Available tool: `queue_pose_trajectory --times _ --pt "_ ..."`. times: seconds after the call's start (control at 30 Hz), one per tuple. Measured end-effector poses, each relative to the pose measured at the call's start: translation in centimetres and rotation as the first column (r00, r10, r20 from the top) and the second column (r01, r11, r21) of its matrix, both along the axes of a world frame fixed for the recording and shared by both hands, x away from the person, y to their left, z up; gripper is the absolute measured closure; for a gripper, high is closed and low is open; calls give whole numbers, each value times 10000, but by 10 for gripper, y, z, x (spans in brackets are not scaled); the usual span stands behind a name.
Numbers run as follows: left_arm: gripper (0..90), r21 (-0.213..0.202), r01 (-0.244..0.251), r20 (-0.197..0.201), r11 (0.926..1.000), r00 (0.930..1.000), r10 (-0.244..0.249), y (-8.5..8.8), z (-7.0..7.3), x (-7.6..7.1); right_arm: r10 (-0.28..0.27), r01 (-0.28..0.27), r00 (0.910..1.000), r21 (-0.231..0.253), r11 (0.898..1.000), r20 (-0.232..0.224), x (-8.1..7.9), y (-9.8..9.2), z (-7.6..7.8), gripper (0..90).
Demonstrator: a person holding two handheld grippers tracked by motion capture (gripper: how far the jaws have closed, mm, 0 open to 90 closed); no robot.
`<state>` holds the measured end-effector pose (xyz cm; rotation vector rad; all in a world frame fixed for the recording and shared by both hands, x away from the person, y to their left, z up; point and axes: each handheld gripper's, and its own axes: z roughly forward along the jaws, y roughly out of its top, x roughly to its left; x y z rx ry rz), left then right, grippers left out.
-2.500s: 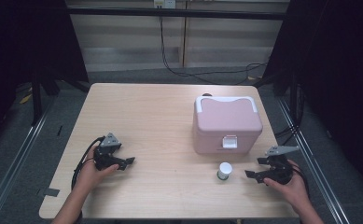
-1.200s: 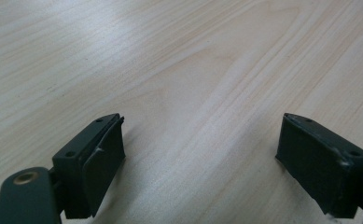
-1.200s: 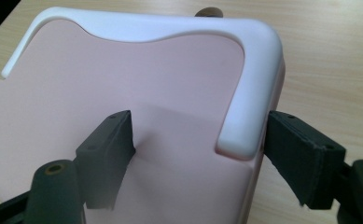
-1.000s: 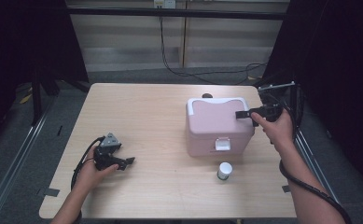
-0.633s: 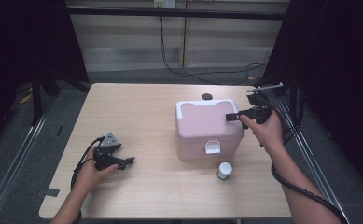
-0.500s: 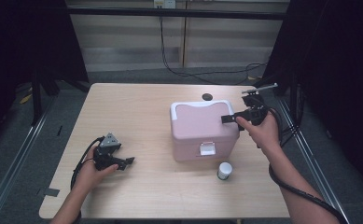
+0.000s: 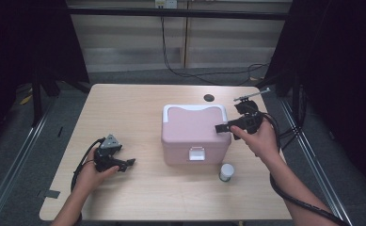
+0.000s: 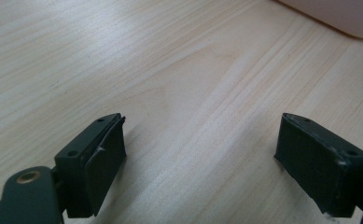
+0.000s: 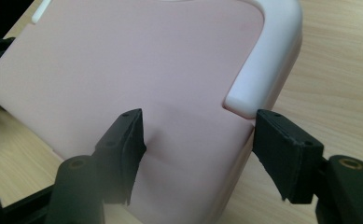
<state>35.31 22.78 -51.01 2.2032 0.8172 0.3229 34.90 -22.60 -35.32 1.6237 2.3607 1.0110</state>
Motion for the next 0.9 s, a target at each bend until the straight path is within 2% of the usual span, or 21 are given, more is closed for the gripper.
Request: queue_pose_trajectory --times 0.3,0.47,0.6,0.73,0.83,0.9 --pt "151 -1 0 0 10000 10000 0 0 0 0 379 -379 9991 39 9993 181 -3 4 -1 346" --pt "151 0 2 1 10000 10000 -2 0 0 0 325 -326 9994 71 9994 140 -4 8 -1 348" --pt "151 -2 -2 2 10000 10000 2 0 0 0 611 -614 9979 147 9980 198 -5 11 -1 366" --pt "151 -3 -2 1 10000 10000 2 0 0 0 635 -636 9980 280 9976 62 -6 16 -1 370" --pt "151 -3 -2 2 10000 10000 2 0 0 0 824 -826 9966 261 9962 70 -8 20 -1 370" --pt "151 1 0 3 10000 10000 0 0 0 0 932 -935 9954 103 9956 240 -10 22 0 371"
